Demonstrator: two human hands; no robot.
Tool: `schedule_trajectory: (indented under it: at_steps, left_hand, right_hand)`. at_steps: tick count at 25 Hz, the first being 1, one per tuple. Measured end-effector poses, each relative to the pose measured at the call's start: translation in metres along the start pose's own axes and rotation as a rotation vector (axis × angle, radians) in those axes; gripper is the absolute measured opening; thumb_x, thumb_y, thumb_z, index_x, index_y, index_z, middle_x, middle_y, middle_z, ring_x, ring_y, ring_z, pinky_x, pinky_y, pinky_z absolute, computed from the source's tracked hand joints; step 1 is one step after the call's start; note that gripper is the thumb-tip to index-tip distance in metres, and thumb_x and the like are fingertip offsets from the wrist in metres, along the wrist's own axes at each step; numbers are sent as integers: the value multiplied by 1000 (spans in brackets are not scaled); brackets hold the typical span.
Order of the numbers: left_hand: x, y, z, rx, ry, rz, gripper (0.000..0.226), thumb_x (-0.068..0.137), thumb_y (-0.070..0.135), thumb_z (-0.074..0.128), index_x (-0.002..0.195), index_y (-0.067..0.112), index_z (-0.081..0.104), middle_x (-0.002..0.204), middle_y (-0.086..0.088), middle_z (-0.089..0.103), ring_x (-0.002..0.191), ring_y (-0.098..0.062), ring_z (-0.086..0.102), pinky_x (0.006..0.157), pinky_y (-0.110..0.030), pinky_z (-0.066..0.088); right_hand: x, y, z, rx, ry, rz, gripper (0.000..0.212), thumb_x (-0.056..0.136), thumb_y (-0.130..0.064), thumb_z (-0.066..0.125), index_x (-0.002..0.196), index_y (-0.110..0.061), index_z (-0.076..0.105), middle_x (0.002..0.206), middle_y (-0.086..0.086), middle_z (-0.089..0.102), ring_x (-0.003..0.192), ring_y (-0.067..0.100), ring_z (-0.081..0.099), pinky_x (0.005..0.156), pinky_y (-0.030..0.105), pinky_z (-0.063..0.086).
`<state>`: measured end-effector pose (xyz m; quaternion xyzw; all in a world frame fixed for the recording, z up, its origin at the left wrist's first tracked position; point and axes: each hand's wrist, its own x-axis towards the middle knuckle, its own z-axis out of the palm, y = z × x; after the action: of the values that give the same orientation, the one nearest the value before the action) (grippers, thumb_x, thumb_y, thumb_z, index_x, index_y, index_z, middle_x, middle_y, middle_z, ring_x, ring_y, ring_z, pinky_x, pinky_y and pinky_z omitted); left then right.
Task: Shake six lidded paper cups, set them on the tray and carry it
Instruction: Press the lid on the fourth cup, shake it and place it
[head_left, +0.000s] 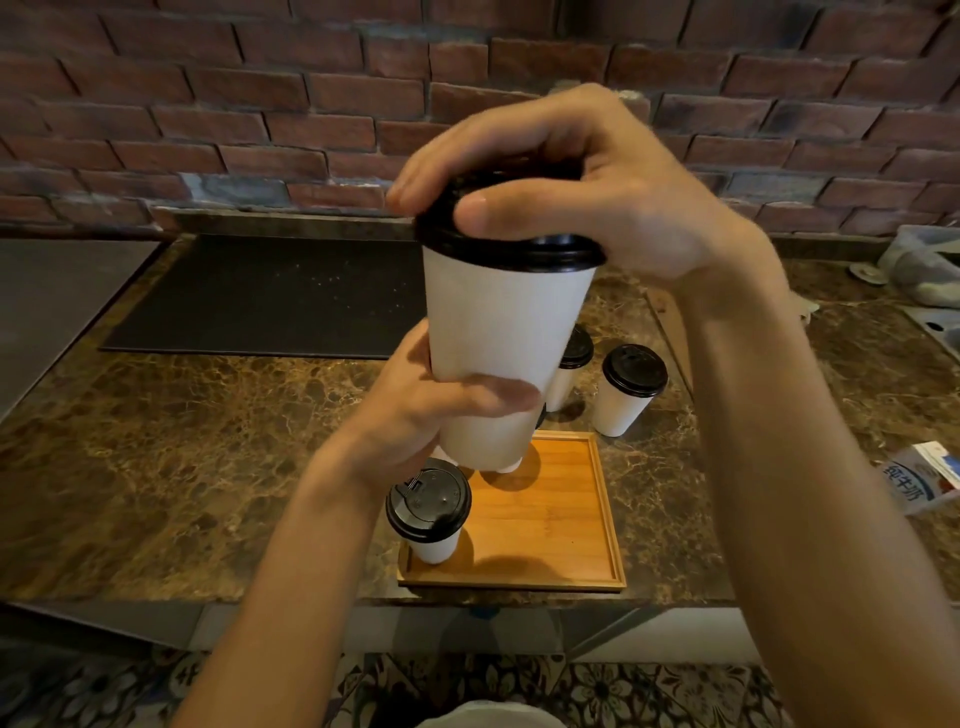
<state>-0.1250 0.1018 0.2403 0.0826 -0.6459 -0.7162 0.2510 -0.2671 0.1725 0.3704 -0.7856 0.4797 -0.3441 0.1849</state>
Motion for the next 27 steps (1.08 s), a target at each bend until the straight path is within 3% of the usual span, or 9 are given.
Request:
schedule_trajectory:
  at_steps: [4,7,16,19,24,27]
  left_hand:
    - [5,-2,14,70,215,34,76,49,33,81,119,18,55,98,5,69,94,-17,67,71,-33,54]
    - [7,-2,16,102,301,44,78,46,38,83,117,23,55,95,10,69,93,-13,67,71,-31,54]
    - [9,-5,15,117,256,-5,80,47,39,82,119,21,54,99,6,67,96,-19,66,73,-37,55]
    - [8,-6,13,104,215,-10,79,49,34,82,121,18,54,100,3,67,97,-21,66,75,-40,56]
    - [4,-6,3,30,69,-12,75,52,23,82,121,17,54,104,2,68,100,-20,65,75,-31,55]
    - [4,-4,4,17,78,15,66,55,21,78,118,21,56,104,4,69,100,-19,65,77,-32,55]
  right_hand:
    - [5,-3,20,-221,276,152,17,93,-28,58,102,-23,71,96,-14,68,95,-2,62,80,15,48]
    - [6,-6,24,-293,353,168,17,94,-30,57,100,-25,73,93,-17,67,93,-4,60,80,13,48]
    - [1,-2,20,-256,329,209,18,96,-26,56,103,-23,73,92,-20,63,91,-8,59,79,8,43]
    - [-2,3,16,-206,277,168,20,97,-26,57,109,-19,71,101,-14,66,98,-4,60,82,10,45]
    - [-19,13,16,43,260,41,38,94,-14,59,131,-11,50,130,10,59,123,14,57,98,31,50]
    - [-41,19,26,240,397,136,66,88,-35,66,142,-10,37,144,8,48,133,15,48,106,38,46]
